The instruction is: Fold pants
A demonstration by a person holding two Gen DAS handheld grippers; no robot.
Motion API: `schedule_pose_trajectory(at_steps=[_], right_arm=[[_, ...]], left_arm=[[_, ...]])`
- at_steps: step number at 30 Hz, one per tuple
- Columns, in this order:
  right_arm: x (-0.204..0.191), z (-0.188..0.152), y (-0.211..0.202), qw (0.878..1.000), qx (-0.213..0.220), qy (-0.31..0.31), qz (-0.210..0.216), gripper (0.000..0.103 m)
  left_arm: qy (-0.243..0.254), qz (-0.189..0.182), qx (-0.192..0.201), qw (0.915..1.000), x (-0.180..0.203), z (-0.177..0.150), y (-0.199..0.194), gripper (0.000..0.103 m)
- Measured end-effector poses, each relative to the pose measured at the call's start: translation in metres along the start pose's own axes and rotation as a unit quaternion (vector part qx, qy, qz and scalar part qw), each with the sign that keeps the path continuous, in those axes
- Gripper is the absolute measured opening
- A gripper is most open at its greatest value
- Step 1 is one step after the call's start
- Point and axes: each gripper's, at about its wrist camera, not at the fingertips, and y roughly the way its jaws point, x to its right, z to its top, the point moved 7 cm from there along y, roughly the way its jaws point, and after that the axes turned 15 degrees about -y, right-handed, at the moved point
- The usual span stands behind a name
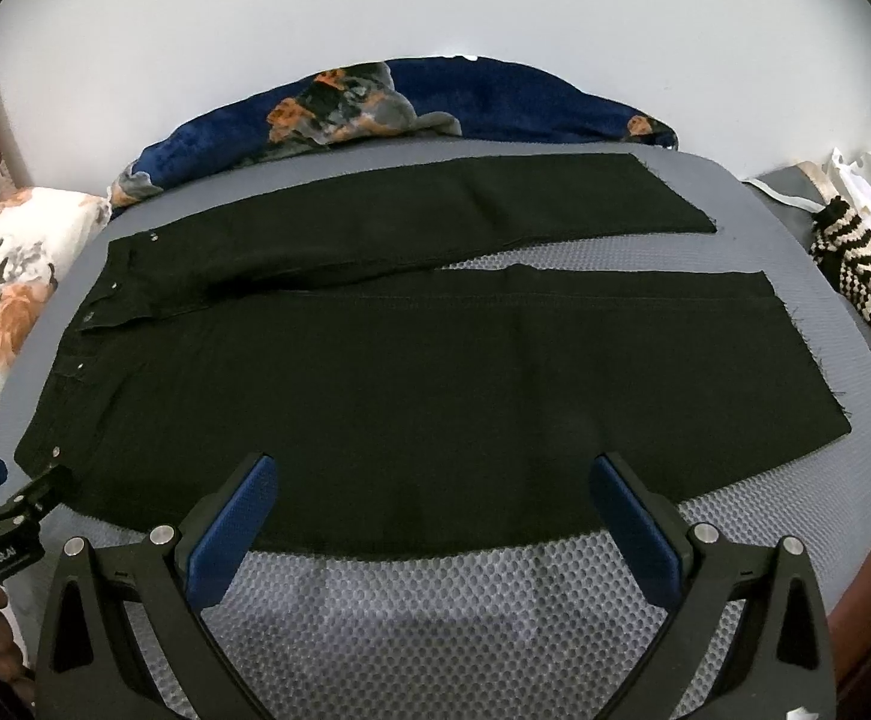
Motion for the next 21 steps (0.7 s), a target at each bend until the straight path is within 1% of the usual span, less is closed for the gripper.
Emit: schedule_pose_trajectory(at_steps=[3,6,8,10,11,13,16,18,19,20,21], right_arm=[[0.002,0.007,0.006,1.000,-0.005,0.006,0.010,0.103],[0.002,0.022,0.010,1.000,-0.002,0.003,0.024,0.103],[0.003,0.040,0.013,0.999,0.001,0.002,0.038,0.103],[0.003,0.061,0.014,0.999,0.010,0.002,0.045,0.103],[0.002,0.073,0.013,0.999,0.022,0.000,0.049,0.103],[-0.003,0.099,0.015,0.996,0.052,-0.015,0.068,0.103],[-0.016,0.122,0.030,0.994,0.062,-0.044,0.079,0.103],[-0.026,0.130,0.046,0.992,0.047,-0.062,0.094,0.103],[-0.030,0.132,0.053,0.992,0.041,-0.064,0.102,0.103],[-0.033,0.135,0.062,0.991,0.036,-0.062,0.110,0.103],[-0.036,0.139,0.070,0.991,0.032,-0.058,0.117,0.103]], left_arm=[[-0.002,0.002,0.002,1.0000,-0.003,0.014,0.004,0.103],[-0.001,0.007,0.015,0.9999,-0.009,0.038,0.008,0.103],[-0.002,0.014,0.029,0.9995,-0.016,0.059,0.009,0.103],[-0.011,0.012,0.038,0.9991,-0.025,0.081,0.011,0.103],[-0.018,0.010,0.042,0.9989,-0.031,0.093,0.013,0.103],[-0.032,0.006,0.046,0.9984,-0.043,0.115,0.019,0.103],[-0.057,0.004,0.048,0.9972,-0.064,0.147,0.035,0.103],[-0.071,-0.005,0.042,0.9966,-0.076,0.165,0.049,0.100],[-0.080,-0.009,0.036,0.9961,-0.082,0.174,0.058,0.097],[-0.089,-0.017,0.029,0.9955,-0.086,0.183,0.068,0.096],[-0.096,-0.023,0.023,0.9949,-0.090,0.190,0.077,0.092]])
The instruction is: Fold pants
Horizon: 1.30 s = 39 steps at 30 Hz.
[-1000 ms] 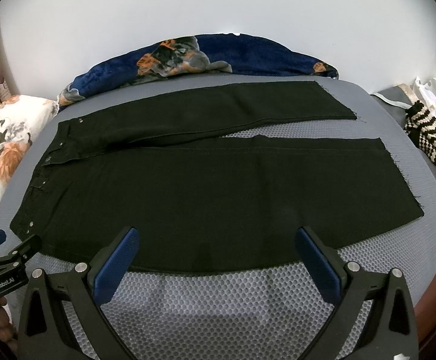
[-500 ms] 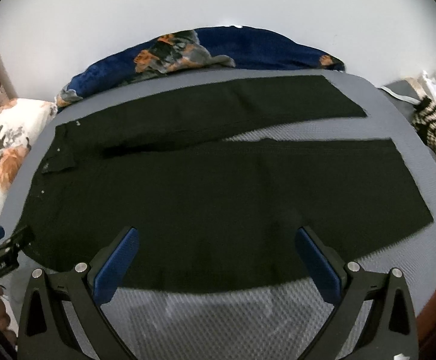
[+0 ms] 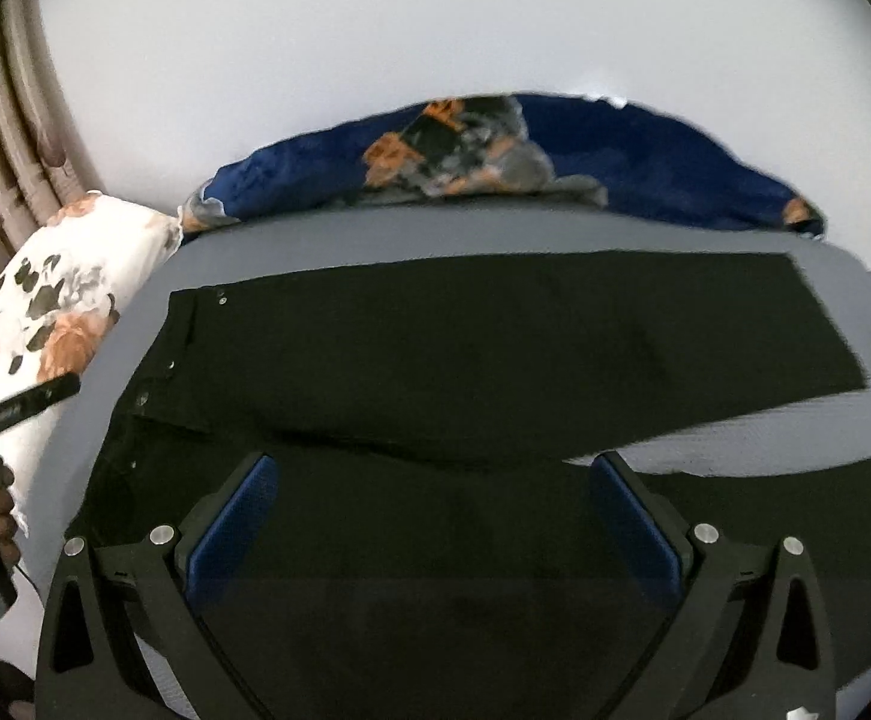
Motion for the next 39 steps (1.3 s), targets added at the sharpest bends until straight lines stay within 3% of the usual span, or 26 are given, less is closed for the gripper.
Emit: schedule_pose_trajectory(at_steps=[5,8,10,12,14,20,22,23,25,34,39], right_arm=[[0.002,0.013,0.036,1.000,0.008,0.011,0.009,0.103],[0.007,0.023,0.059,1.000,0.012,0.016,-0.002,0.103],[0.007,0.026,0.076,0.999,0.001,0.032,0.022,0.103],[0.008,0.030,0.091,0.997,-0.004,0.060,0.048,0.103],[0.009,0.034,0.100,0.994,0.003,0.088,0.069,0.103],[0.005,0.041,0.120,0.994,0.002,0.084,0.072,0.103],[0.002,0.042,0.128,0.995,-0.005,0.073,0.068,0.103],[0.001,0.041,0.131,0.995,-0.009,0.070,0.067,0.103],[-0.001,0.038,0.137,0.995,-0.018,0.067,0.067,0.103],[-0.008,0.034,0.150,0.996,-0.024,0.056,0.071,0.103],[-0.008,0.035,0.152,0.996,-0.023,0.052,0.071,0.103]], left_arm=[[-0.048,-0.037,-0.051,0.9969,-0.007,0.036,0.052,0.081],[-0.070,-0.092,-0.100,0.9883,-0.002,0.050,0.082,0.067],[-0.088,-0.126,-0.130,0.9796,0.002,0.056,0.104,0.059],[-0.101,-0.139,-0.152,0.9734,0.003,0.059,0.121,0.052],[-0.125,-0.145,-0.174,0.9660,-0.001,0.062,0.139,0.052],[-0.141,-0.173,-0.191,0.9559,-0.002,0.070,0.157,0.052],[-0.145,-0.188,-0.201,0.9503,0.002,0.071,0.159,0.040],[-0.152,-0.206,-0.213,0.9430,0.005,0.071,0.161,0.038],[-0.162,-0.213,-0.226,0.9368,0.008,0.072,0.163,0.032],[-0.143,-0.228,-0.238,0.9334,0.034,0.072,0.175,0.028],[-0.157,-0.239,-0.255,0.9238,0.047,0.072,0.196,0.028]])
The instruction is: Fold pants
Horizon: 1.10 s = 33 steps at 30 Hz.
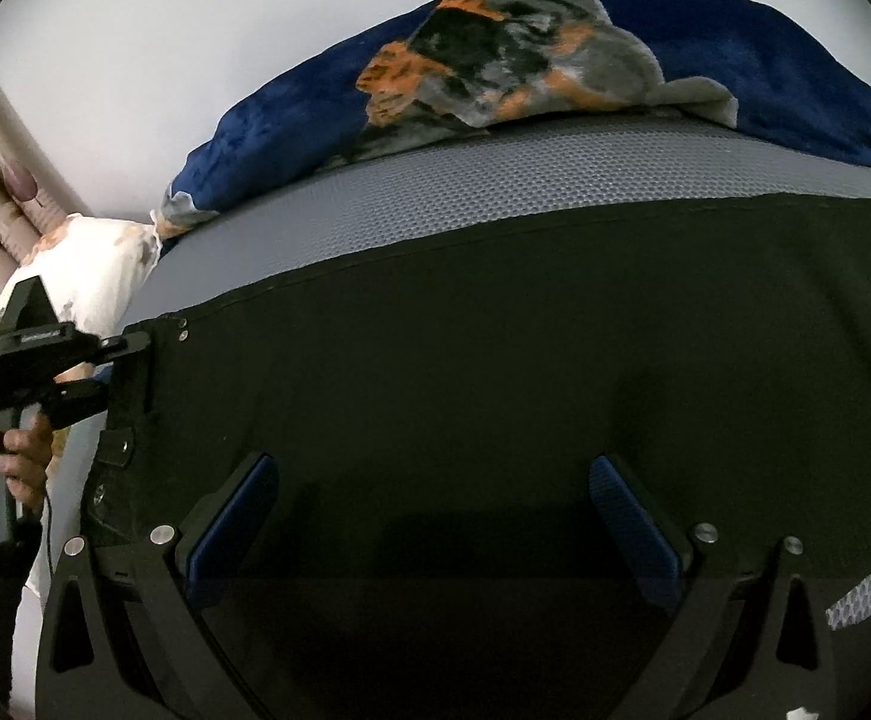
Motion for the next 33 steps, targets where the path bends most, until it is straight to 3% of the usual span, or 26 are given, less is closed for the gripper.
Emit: schedule_pose_trajectory(at_steps=[8,9,10,12,17,20,25,29,30,33], right_arm=[[-0.005,0.000,0.005,0.999,-0.002,-0.031,-0.010,0.103],[-0.005,0.000,0.006,0.999,-0.005,-0.034,-0.010,0.103],[-0.006,0.000,0.006,0.999,-0.009,-0.037,-0.008,0.103],[-0.005,0.000,0.006,0.999,-0.018,-0.039,0.001,0.103],[0.005,0.014,0.003,0.998,-0.034,-0.056,0.018,0.103],[0.013,0.041,0.000,0.993,-0.033,-0.114,0.014,0.103],[0.010,0.089,0.009,0.965,-0.048,-0.258,0.033,0.103],[0.006,0.104,0.030,0.930,-0.090,-0.350,0.068,0.103],[0.004,0.105,0.037,0.917,-0.109,-0.372,0.091,0.100],[0.004,0.106,0.052,0.896,-0.143,-0.396,0.143,0.089]], left_arm=[[-0.018,-0.035,0.000,0.9992,0.015,0.013,0.027,0.028],[-0.021,-0.039,0.004,0.9990,0.016,0.014,0.027,0.026],[-0.020,-0.040,0.012,0.9989,0.016,0.014,0.027,0.016],[-0.003,-0.034,0.026,0.9991,0.015,0.013,0.019,0.008],[0.035,-0.080,0.044,0.9952,0.037,-0.004,-0.013,0.007],[0.071,-0.099,0.050,0.9913,0.056,-0.020,-0.033,0.007],[0.131,-0.132,0.043,0.9816,0.080,-0.058,-0.065,0.007],[0.160,-0.145,0.043,0.9755,0.086,-0.077,-0.082,0.007],[0.166,-0.148,0.043,0.9742,0.087,-0.081,-0.085,0.007],[0.185,-0.143,0.048,0.9710,0.087,-0.090,-0.093,0.007]])
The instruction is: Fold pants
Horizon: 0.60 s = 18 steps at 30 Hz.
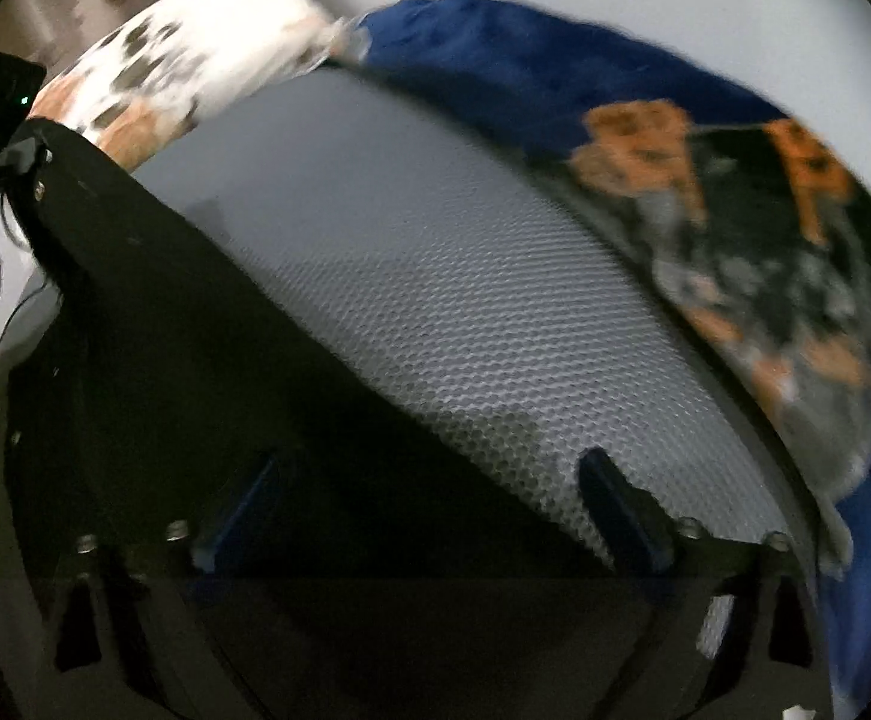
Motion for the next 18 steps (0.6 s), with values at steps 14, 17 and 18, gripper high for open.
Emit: schedule_pose_trajectory(at_steps=[14,17,18], right_arm=[[0.026,-0.038,0.013,0.989,-0.088,-0.054,0.108,0.039],[0.034,-0.050,0.009,0.990,-0.100,-0.047,0.089,0.034],[0.034,-0.051,0.010,0.990,-0.102,-0.046,0.084,0.031]], left_arm=[[0.001,0.044,0.011,0.9990,-0.007,-0.003,-0.004,0.007],[-0.002,0.048,0.015,0.9987,-0.009,-0.001,-0.001,0.007],[-0.004,0.050,0.016,0.9986,-0.012,0.000,0.001,0.007]])
